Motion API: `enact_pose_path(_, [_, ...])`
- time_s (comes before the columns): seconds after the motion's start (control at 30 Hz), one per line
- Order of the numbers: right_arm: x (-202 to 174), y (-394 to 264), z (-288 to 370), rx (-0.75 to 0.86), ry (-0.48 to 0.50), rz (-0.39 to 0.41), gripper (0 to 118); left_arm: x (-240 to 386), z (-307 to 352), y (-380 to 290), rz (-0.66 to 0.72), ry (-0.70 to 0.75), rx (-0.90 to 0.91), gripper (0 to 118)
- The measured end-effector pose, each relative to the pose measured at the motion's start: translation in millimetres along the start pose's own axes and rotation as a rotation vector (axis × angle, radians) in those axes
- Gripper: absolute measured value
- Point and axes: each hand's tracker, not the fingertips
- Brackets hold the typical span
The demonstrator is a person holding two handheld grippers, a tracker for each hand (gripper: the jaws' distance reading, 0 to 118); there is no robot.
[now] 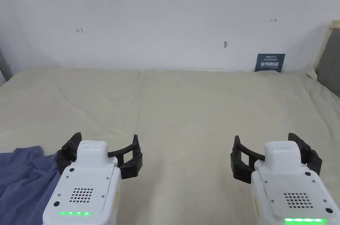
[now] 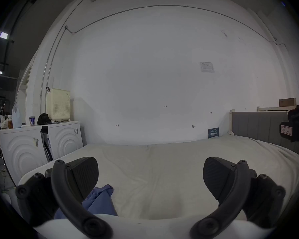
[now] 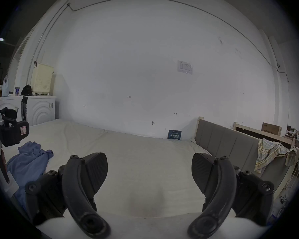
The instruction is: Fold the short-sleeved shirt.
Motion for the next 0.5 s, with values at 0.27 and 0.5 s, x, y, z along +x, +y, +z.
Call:
enact_pose_path(0.27, [0.9,1.8,1.4,0.006,0.011,0.002,102,1.5,3.1,1.0,-0.049,-0.013,0.024,118])
enact_pose_path(0.5, [-0.3,3.3,1.6,0.0,0.018,-0.007,102,2.0,3.0,0.9,-0.043,-0.015,0.026,118])
